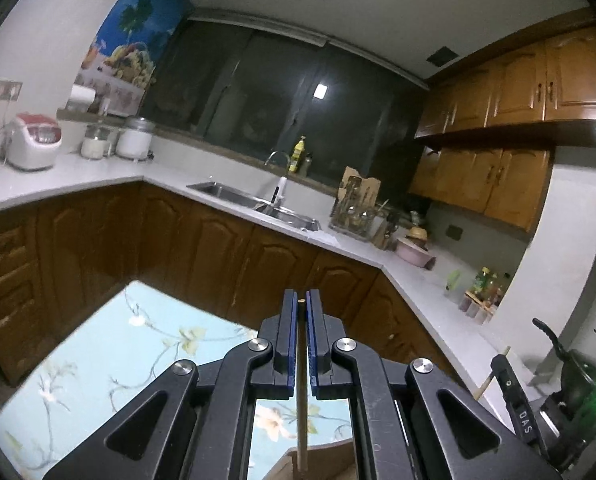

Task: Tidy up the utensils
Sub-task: 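Lower the chopsticks into the wooden holder and open both tools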

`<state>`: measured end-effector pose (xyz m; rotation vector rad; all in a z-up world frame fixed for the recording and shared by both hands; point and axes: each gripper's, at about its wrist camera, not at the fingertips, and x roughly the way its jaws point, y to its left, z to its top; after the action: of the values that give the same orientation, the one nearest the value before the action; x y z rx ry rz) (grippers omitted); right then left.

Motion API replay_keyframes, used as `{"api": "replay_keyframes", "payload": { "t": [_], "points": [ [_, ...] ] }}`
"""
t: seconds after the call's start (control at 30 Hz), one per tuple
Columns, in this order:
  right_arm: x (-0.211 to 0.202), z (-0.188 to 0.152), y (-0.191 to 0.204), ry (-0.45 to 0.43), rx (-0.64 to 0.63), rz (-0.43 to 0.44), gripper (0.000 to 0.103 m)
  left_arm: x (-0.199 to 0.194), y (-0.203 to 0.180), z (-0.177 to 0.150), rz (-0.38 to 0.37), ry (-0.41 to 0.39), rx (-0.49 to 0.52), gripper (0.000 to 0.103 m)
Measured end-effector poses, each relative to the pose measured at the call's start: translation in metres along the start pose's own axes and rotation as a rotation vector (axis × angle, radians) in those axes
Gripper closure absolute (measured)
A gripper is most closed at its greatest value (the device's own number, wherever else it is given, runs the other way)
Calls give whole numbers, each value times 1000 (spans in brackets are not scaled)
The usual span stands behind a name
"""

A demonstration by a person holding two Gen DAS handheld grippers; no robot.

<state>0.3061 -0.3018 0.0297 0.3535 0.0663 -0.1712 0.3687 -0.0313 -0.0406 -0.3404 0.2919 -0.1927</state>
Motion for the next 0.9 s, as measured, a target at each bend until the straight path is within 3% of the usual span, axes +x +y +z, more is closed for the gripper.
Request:
{"api": "replay_keyframes", "payload": {
  "t": [0.23,0.4,0.57,0.9],
  "points": [
    [1,-24,2,0,-26,-35,98,25,-16,-31,8,28,36,101],
    [0,-35,1,32,-27,-42,98,34,-23,-35,5,66,61,100],
    [4,-42,-2,116,-25,-39,98,38,-17,-21,-5,114,57,100],
    [8,-37,-6,189,-47,-26,96,21,3,16,-13,157,56,99]
  ]
}}
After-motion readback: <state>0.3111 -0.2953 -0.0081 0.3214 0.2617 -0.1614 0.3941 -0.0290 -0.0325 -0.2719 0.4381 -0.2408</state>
